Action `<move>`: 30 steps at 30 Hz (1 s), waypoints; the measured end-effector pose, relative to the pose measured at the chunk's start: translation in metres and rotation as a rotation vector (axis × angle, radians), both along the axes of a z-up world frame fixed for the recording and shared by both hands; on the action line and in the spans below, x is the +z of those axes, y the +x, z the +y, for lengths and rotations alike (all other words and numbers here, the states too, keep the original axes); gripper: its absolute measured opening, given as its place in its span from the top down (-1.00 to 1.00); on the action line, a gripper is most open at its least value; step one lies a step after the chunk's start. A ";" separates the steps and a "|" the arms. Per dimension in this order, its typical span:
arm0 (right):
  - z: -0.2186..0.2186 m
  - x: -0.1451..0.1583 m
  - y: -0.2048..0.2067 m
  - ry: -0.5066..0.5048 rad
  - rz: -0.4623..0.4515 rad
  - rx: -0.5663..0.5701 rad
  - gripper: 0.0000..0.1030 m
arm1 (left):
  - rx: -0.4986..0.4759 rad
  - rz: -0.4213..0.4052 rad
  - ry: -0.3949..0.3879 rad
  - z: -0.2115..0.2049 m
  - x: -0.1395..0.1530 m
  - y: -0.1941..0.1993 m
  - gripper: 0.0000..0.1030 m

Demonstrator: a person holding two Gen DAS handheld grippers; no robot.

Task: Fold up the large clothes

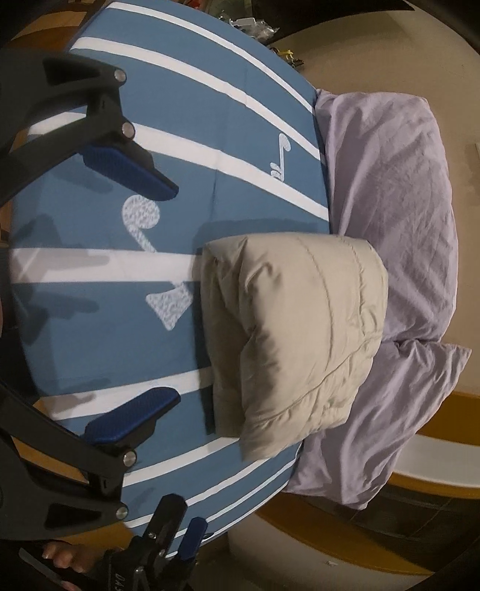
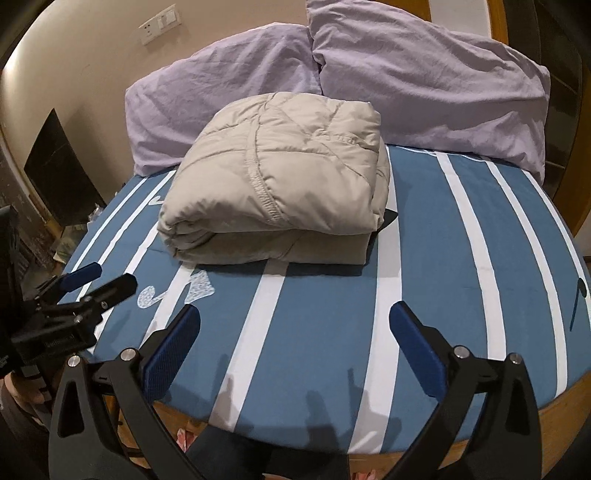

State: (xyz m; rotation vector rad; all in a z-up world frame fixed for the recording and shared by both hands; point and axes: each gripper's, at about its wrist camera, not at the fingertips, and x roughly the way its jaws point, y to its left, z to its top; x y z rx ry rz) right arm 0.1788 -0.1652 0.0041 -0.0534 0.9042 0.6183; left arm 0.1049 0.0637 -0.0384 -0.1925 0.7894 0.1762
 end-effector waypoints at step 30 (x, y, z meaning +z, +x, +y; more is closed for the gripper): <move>-0.001 0.002 -0.016 -0.018 0.030 -0.007 -0.97 | -0.027 0.021 -0.063 -0.008 0.000 -0.007 -0.95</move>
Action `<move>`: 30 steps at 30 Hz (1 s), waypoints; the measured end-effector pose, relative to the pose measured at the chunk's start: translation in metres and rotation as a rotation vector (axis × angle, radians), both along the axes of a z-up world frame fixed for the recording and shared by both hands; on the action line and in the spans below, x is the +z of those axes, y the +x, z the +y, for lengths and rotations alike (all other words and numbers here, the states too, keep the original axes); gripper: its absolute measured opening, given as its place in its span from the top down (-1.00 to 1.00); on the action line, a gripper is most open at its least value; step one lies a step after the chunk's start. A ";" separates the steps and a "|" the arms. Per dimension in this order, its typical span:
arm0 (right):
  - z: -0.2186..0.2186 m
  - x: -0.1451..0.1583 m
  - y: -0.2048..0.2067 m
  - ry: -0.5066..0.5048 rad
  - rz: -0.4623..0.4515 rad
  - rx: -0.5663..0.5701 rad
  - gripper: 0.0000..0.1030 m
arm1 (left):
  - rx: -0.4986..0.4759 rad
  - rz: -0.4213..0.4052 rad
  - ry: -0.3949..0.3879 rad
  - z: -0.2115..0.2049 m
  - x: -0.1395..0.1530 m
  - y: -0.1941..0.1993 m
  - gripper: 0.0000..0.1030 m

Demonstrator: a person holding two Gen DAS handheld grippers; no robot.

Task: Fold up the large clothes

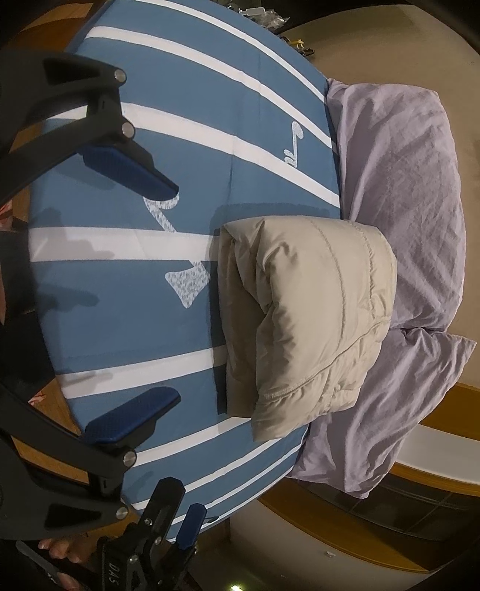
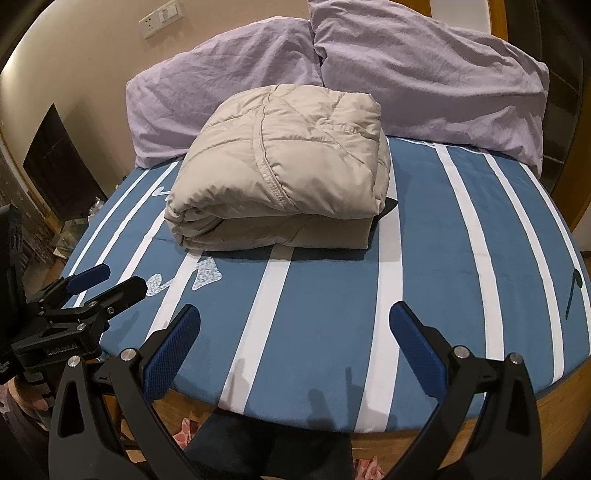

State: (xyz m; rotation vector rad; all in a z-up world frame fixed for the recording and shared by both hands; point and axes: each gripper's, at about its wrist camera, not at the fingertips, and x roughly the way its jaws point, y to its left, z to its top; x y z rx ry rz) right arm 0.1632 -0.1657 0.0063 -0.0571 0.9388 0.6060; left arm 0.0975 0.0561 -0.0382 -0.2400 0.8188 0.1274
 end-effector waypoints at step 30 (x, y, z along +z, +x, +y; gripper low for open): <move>-0.002 -0.001 0.000 0.030 0.025 0.005 -0.97 | -0.008 0.004 -0.007 -0.008 -0.001 0.001 -0.95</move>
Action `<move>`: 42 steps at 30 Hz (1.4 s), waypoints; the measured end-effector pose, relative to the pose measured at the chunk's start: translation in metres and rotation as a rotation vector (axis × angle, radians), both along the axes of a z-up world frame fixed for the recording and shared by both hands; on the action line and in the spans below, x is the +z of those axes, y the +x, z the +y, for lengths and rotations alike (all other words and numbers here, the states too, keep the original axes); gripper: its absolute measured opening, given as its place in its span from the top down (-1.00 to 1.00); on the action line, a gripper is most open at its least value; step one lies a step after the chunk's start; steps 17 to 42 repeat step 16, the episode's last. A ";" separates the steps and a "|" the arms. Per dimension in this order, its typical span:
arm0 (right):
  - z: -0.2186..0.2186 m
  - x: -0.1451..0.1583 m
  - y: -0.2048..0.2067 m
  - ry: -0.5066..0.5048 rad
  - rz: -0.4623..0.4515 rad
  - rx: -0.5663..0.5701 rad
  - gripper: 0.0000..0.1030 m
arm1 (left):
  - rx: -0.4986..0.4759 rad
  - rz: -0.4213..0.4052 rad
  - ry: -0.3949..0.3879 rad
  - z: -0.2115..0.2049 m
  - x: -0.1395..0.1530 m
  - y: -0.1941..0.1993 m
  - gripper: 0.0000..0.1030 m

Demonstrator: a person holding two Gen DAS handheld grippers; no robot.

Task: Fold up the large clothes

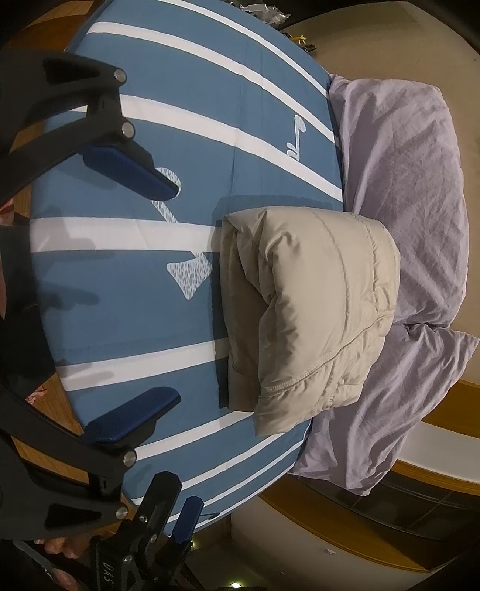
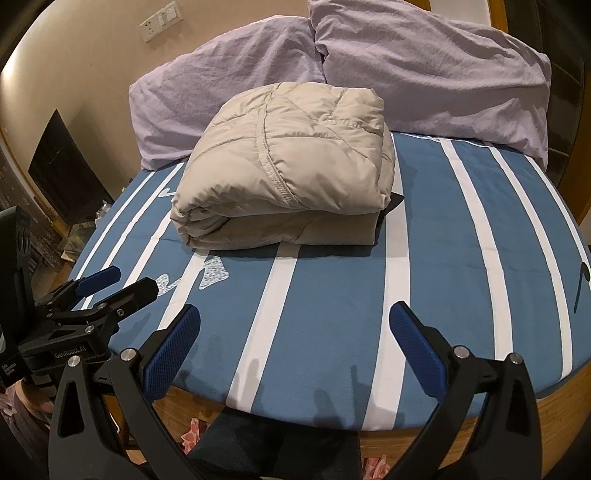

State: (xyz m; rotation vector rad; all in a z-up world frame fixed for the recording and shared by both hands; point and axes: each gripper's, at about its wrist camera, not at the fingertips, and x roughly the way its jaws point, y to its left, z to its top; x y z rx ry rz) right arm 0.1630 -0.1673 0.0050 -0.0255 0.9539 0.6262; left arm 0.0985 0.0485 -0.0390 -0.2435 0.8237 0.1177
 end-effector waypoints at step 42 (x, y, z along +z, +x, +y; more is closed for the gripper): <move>0.000 -0.004 0.001 0.001 0.006 -0.002 -0.97 | 0.000 0.001 0.000 -0.001 0.000 0.001 -0.95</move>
